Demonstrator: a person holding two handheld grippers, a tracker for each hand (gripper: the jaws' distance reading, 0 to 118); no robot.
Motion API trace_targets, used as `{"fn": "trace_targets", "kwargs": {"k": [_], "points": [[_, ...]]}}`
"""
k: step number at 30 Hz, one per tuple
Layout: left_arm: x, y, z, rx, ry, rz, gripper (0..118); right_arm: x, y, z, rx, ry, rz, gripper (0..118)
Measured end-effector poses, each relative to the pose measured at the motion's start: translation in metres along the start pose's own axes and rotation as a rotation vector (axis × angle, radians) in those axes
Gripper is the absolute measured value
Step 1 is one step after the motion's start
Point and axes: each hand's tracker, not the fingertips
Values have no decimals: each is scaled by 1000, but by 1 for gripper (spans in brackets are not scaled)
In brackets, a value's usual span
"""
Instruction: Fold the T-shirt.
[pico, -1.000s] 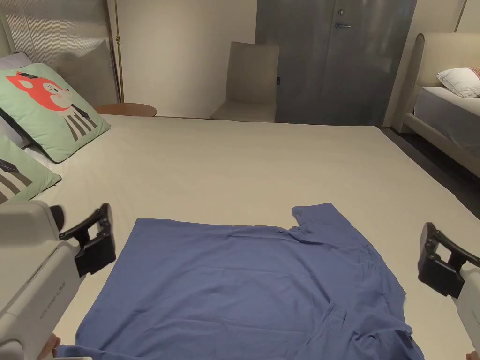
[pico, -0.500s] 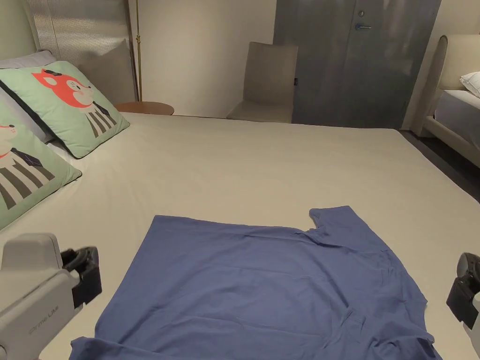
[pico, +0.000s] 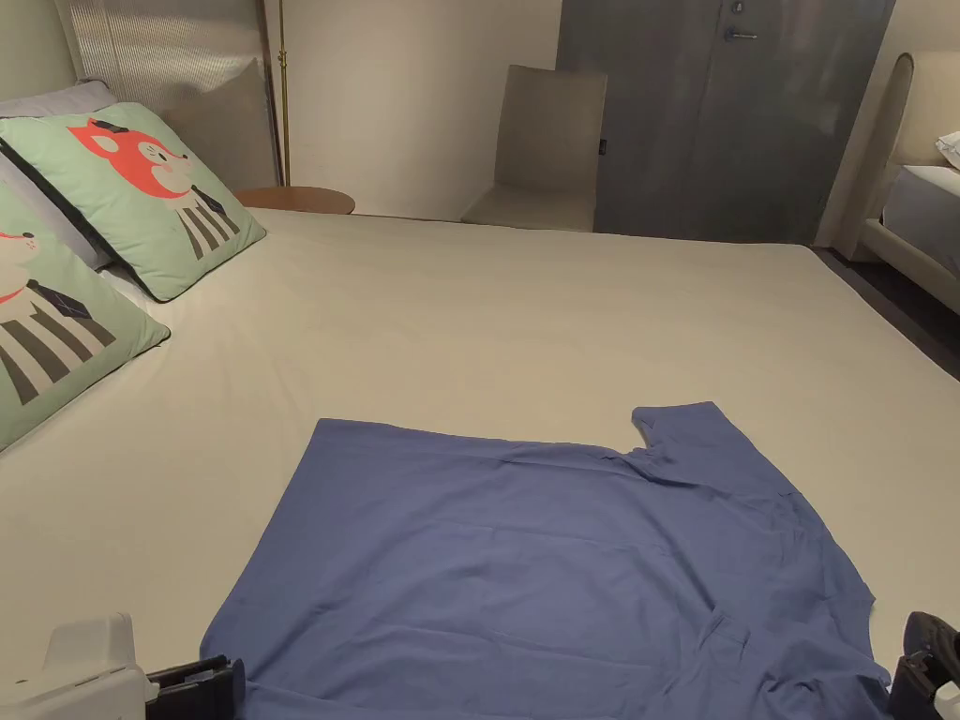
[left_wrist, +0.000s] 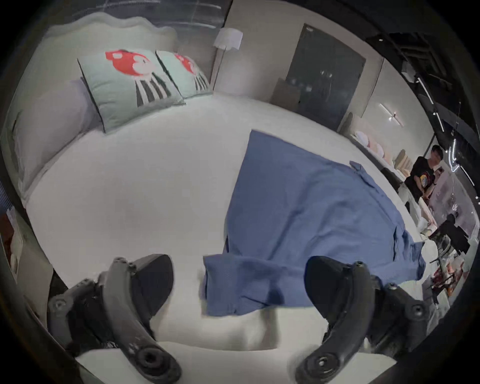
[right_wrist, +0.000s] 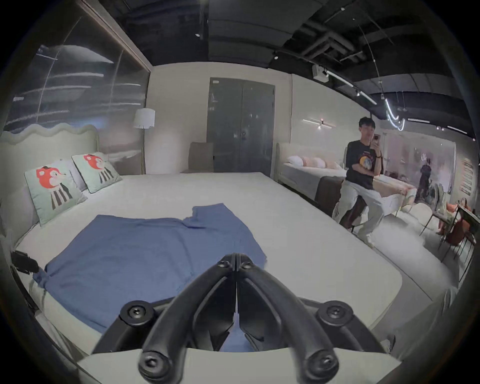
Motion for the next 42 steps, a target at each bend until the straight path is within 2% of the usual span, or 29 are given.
{"fn": "trace_targets", "kwargs": {"k": [4,6,7,8,9,10,13,18,20,21,22,25,28,35,40,42], "points": [[6,-8,-13,-37,25,-31,20,5,-10,-5,-44,-11,7,1],[7,-10,-10,-25,-13,-8,9,9,-14,-8,-69,-14,13,5],[8,-10,-7,-13,-16,-4,7,10,-16,-7,-79,-18,12,32],[9,-10,-4,-9,-17,-8,7,14,-18,-9,-106,-10,3,70],[11,-10,-2,-3,-14,-12,6,18,-21,-13,-151,-1,-6,101],[12,-10,0,4,-14,-18,6,23,-24,-21,-223,15,-17,114],[13,-9,7,15,-18,-19,6,33,-38,-29,-319,58,-25,110],[16,-10,12,32,-18,-14,5,42,-66,-48,-451,44,-7,107],[17,-10,13,34,-16,-14,5,42,-71,-52,-456,45,0,88],[18,-9,13,35,-13,-14,5,41,-71,-52,-449,54,12,70],[18,-9,13,36,-12,-14,5,40,-71,-51,-437,61,16,47],[18,-8,13,40,-11,1,5,37,-70,-47,-412,86,9,5],[20,-6,19,53,-9,10,5,40,-65,-40,-364,102,9,3],[38,32,41,151,-61,14,5,56,-17,-27,-181,104,-98,2],[52,93,25,217,-53,23,5,59,28,-66,-126,81,-120,2],[56,113,6,210,-55,27,5,59,37,-90,-138,85,-151,2]]}}
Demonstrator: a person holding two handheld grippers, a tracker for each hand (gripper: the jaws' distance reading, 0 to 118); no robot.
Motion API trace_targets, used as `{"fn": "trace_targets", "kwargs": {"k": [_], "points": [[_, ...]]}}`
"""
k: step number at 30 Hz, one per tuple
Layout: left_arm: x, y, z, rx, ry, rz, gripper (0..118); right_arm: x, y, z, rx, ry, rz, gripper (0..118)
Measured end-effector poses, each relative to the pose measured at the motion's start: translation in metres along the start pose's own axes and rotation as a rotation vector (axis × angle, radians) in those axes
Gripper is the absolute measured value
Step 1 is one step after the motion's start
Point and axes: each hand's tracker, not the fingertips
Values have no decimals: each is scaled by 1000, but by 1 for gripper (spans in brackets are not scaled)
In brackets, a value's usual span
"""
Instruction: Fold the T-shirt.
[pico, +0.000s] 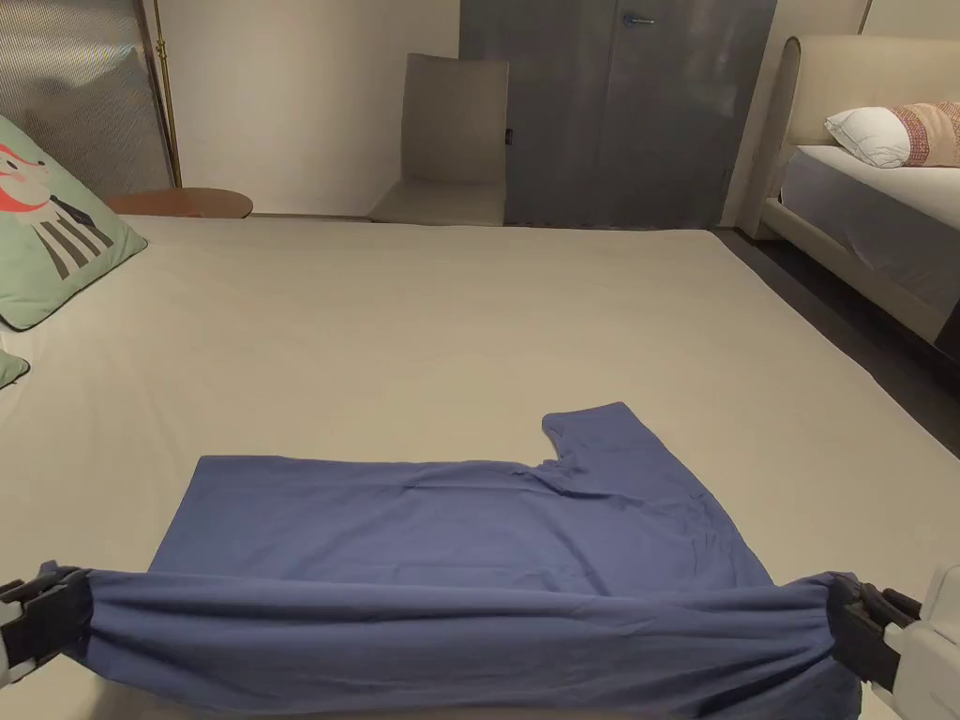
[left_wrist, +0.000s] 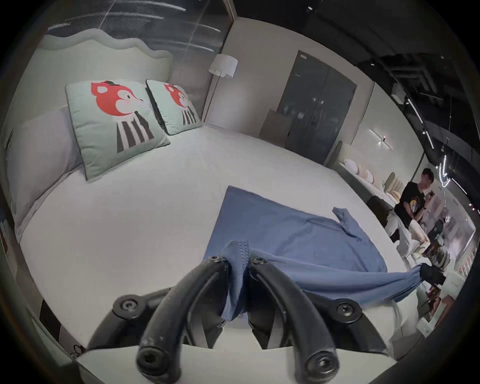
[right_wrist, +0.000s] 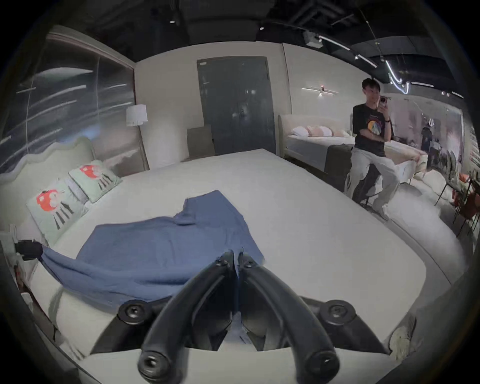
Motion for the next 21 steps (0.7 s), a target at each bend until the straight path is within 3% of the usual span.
{"fn": "trace_targets", "kwargs": {"k": [4,10,18,19,20,21], "points": [[7,10,-56,-70,55,-35,5,-7,3,-62,-101,-38,-30,2],[-1,4,-122,-177,117,3,5,-12,-5,-139,-247,-86,4,2],[-7,-4,-149,-251,138,22,6,-10,-17,-173,-327,-104,32,3],[-7,-5,-147,-248,134,20,23,-9,-18,-172,-327,-102,32,8],[-6,-5,-142,-237,135,7,48,-9,-18,-170,-324,-101,37,24],[-4,-5,-136,-216,140,-21,71,-11,-16,-164,-317,-119,53,52]]}}
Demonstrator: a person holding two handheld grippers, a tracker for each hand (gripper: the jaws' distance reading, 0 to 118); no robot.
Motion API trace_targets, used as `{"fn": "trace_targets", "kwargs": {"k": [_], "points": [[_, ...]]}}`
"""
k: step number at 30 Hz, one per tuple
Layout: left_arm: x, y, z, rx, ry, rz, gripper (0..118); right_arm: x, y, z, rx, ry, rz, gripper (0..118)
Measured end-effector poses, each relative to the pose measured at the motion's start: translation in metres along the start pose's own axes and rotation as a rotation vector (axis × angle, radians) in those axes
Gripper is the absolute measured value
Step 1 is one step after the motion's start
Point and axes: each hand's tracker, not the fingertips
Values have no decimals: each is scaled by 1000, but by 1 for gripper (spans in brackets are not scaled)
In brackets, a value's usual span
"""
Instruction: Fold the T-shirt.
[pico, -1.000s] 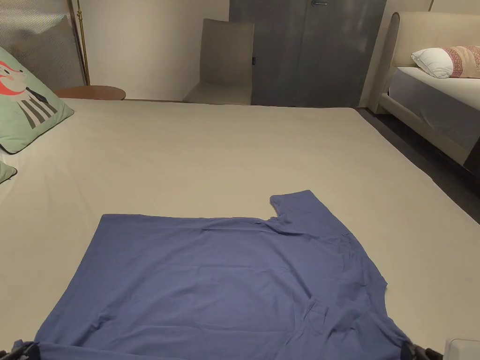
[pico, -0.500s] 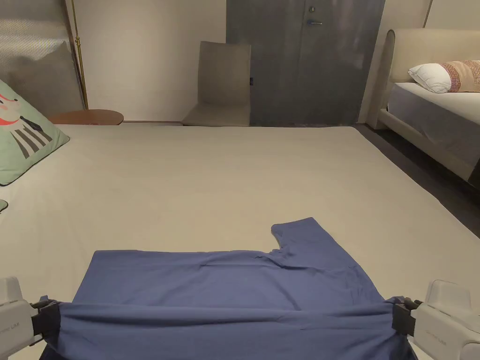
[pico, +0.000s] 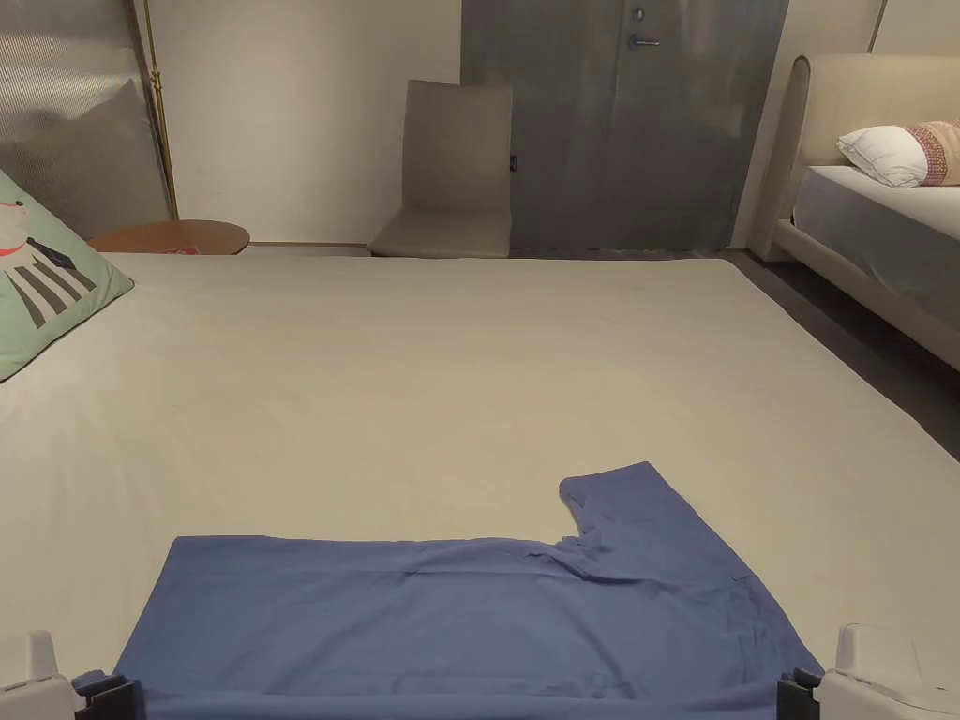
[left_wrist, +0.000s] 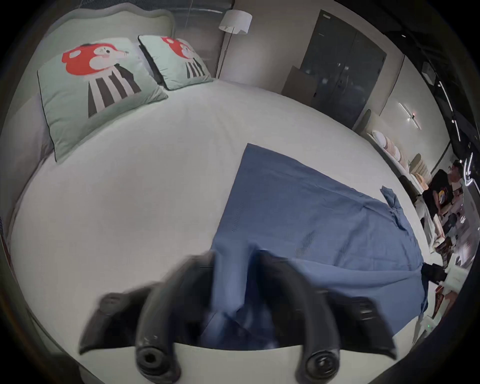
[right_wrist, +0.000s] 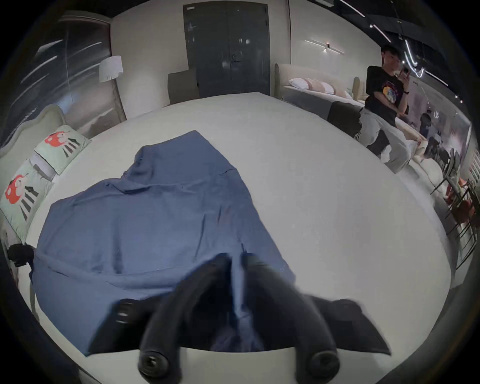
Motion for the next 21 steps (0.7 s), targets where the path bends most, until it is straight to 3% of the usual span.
{"fn": "trace_targets", "kwargs": {"k": [1,2,7,11,12,14,15,16,17,18,21], "points": [[0,-1,7,29,-2,-28,96,1,0,7,23,-29,13,88],[0,-3,17,63,-4,-43,106,3,0,16,57,-20,19,102],[9,-12,82,304,-13,-138,105,1,6,87,315,-30,60,103],[17,-25,131,443,-59,-147,100,-12,0,141,481,-30,96,103],[19,-29,141,467,-68,-153,91,-16,-3,151,515,-24,109,103],[24,-37,158,486,-62,-161,49,-20,-12,169,570,9,108,86],[25,-42,164,492,-58,-163,26,-22,-16,178,592,23,108,68],[25,-46,169,498,-58,-164,1,-23,-20,182,587,30,111,37],[24,-51,173,500,-67,-163,0,-25,-25,187,591,27,114,14],[24,-53,176,487,-75,-169,0,-27,-28,189,593,25,112,1],[17,-62,177,458,-95,-173,0,-26,-35,192,569,67,119,0]]}}
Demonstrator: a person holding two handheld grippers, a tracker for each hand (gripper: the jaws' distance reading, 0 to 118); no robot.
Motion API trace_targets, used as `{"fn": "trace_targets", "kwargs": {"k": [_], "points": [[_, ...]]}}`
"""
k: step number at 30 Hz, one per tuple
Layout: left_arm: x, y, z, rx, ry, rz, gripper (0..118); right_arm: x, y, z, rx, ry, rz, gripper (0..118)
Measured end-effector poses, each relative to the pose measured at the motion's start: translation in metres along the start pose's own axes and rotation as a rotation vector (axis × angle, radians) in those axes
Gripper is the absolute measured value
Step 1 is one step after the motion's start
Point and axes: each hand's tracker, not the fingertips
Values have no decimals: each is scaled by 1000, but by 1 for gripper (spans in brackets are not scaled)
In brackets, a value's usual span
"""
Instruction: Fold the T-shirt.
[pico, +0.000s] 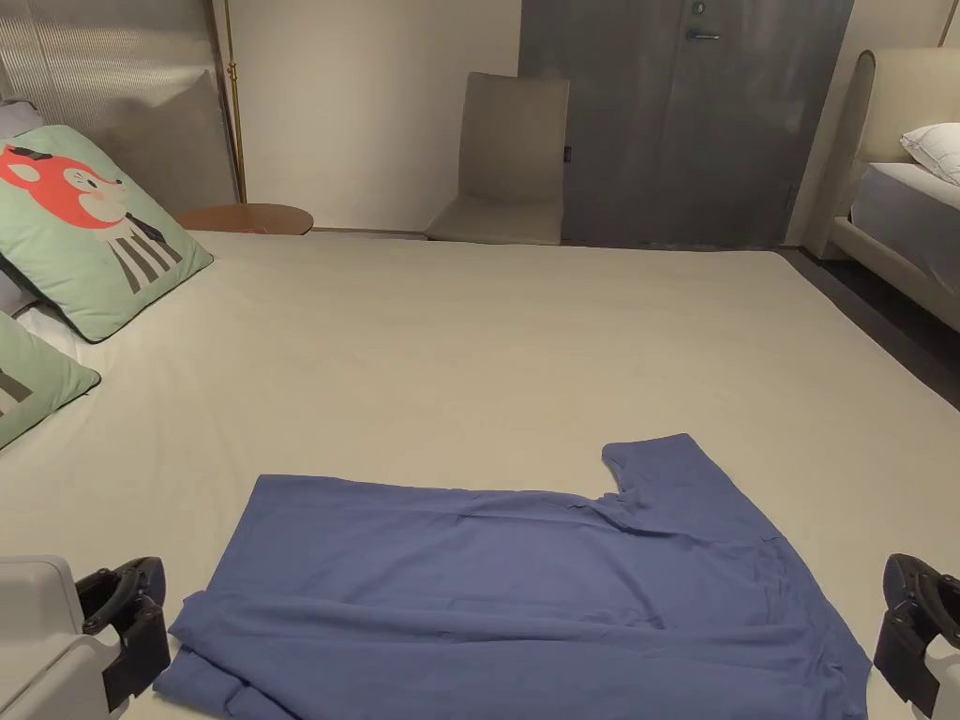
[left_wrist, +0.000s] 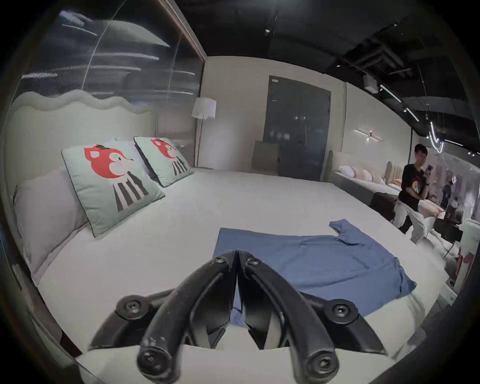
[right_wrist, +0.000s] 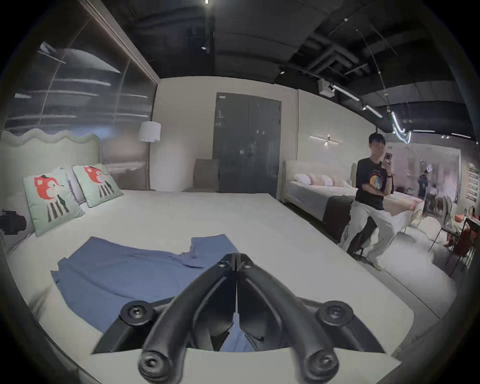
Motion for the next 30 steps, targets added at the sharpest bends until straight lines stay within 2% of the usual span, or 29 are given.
{"fn": "trace_targets", "kwargs": {"k": [6,7,8,9,10,11,13,15,20,22,23,24,25,26,27,28,30], "points": [[-20,-10,-24,-132,-18,-11,0,2,-12,2,-44,-1,-17,0],[-25,-12,-33,-161,-16,-7,3,2,-14,1,-52,-1,-20,0],[-30,-12,-45,-224,-17,-9,16,3,-16,1,-63,-1,-21,0],[-36,-16,-57,-268,-10,-13,46,4,-18,0,-72,-1,-23,0],[-42,-20,-70,-314,-5,-1,89,5,-20,0,-79,0,-26,0],[-47,-24,-80,-363,-7,4,111,6,-22,0,-84,0,-28,0],[-54,-34,-96,-406,-37,47,105,8,-26,-2,-99,-8,-34,0],[-61,-44,-111,-454,-14,20,106,9,-29,-4,-116,-15,-38,0],[-62,-62,-135,-506,-13,54,105,12,-39,-12,-163,-26,-37,0],[-59,-67,-144,-515,-21,66,100,12,-43,-16,-183,-27,-31,0],[-58,-69,-147,-526,-24,67,97,12,-45,-17,-193,-28,-33,0],[-55,-70,-148,-542,-22,67,87,13,-47,-20,-206,-28,-42,0],[-52,-72,-148,-546,-12,57,69,14,-49,-22,-218,-32,-49,0],[-50,-73,-147,-536,33,14,61,15,-51,-25,-228,-38,-53,1],[-48,-72,-144,-522,12,14,56,16,-54,-27,-248,-49,-52,2],[-49,-70,-140,-516,-10,28,43,17,-57,-30,-274,-56,-49,17],[-48,-67,-135,-508,-16,47,11,21,-64,-40,-342,-58,-53,80]]}}
